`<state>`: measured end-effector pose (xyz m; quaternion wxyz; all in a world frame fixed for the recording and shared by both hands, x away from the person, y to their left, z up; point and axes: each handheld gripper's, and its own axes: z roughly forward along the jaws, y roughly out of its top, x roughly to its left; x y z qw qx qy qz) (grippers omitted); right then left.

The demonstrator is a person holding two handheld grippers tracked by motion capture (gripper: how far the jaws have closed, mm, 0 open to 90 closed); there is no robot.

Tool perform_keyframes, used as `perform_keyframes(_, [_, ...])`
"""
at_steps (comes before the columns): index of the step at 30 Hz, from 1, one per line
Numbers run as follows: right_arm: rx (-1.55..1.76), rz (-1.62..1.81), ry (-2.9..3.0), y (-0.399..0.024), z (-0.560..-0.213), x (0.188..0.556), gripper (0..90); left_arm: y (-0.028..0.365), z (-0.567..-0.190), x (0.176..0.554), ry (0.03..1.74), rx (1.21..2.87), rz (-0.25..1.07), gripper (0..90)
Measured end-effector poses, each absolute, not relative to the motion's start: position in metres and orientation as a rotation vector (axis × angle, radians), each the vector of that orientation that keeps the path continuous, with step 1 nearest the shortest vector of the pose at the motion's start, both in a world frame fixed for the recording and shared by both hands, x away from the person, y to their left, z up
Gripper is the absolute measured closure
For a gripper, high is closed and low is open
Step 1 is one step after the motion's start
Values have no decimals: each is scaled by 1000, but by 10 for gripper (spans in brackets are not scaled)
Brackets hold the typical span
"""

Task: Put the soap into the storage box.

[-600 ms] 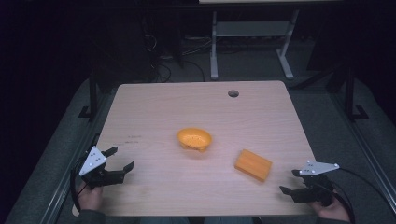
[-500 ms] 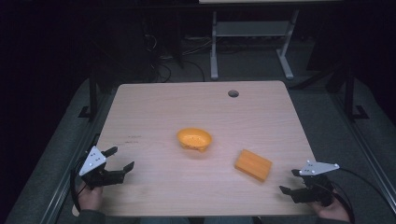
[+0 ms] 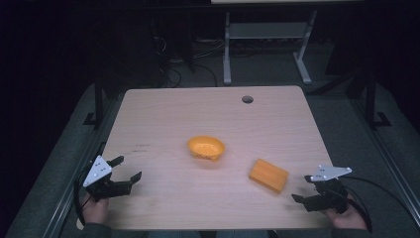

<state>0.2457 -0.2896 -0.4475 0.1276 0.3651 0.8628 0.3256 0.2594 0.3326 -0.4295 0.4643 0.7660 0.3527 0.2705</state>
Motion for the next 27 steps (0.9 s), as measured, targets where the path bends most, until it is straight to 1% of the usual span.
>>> perform_keyframes(15, [1019,938,2556,-276,-436,257,162,335,-429,259,875,1868,670,139])
perform_keyframes(27, [905,873,2623,-250,-422,273,154,337,-428,258,877,1862,672,139])
